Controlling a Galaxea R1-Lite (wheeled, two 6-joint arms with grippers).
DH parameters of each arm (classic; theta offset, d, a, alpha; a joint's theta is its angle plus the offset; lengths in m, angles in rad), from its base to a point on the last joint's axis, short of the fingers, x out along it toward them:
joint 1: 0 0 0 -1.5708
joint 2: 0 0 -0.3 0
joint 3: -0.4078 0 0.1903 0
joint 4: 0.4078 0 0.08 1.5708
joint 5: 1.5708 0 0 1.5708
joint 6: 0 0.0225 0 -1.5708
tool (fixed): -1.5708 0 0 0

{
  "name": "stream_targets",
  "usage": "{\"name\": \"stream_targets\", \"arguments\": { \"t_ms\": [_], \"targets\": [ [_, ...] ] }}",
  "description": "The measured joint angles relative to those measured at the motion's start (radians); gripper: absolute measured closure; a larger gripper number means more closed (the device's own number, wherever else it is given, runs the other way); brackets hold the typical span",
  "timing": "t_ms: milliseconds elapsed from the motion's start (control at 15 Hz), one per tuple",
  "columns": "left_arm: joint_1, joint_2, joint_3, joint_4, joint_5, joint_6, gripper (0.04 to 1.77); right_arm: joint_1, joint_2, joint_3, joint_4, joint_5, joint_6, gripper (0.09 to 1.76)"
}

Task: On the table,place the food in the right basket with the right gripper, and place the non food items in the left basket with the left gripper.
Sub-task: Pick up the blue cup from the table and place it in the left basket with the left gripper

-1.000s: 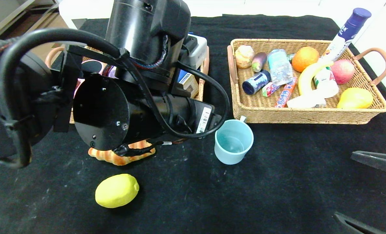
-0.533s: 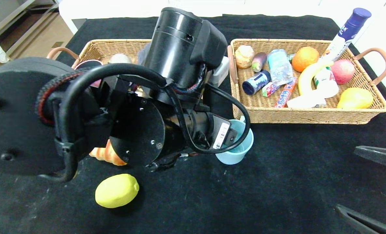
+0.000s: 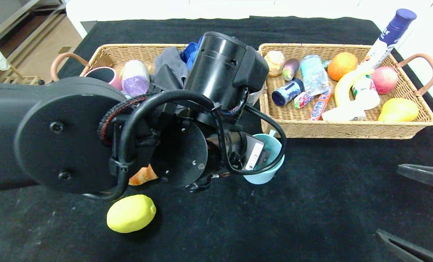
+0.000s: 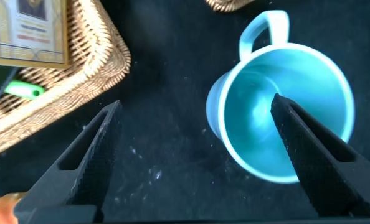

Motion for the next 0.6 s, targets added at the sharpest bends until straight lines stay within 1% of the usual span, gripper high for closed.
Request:
{"name": "stream_targets", "arguments": {
  "t_ms": [267, 600],
  "targets": [
    [0.005, 0.022, -0.007, 0.002, 0.001, -0.003, 0.10, -0.023, 0.006, -0.004, -0.002, 0.001, 0.000, 0.14],
    [0.010, 0.039, -0.007, 0.000, 0.002, -0.003, 0.10, -0.027, 0.011, -0.003, -0.003, 0.001, -0.001, 0.14]
  ]
}}
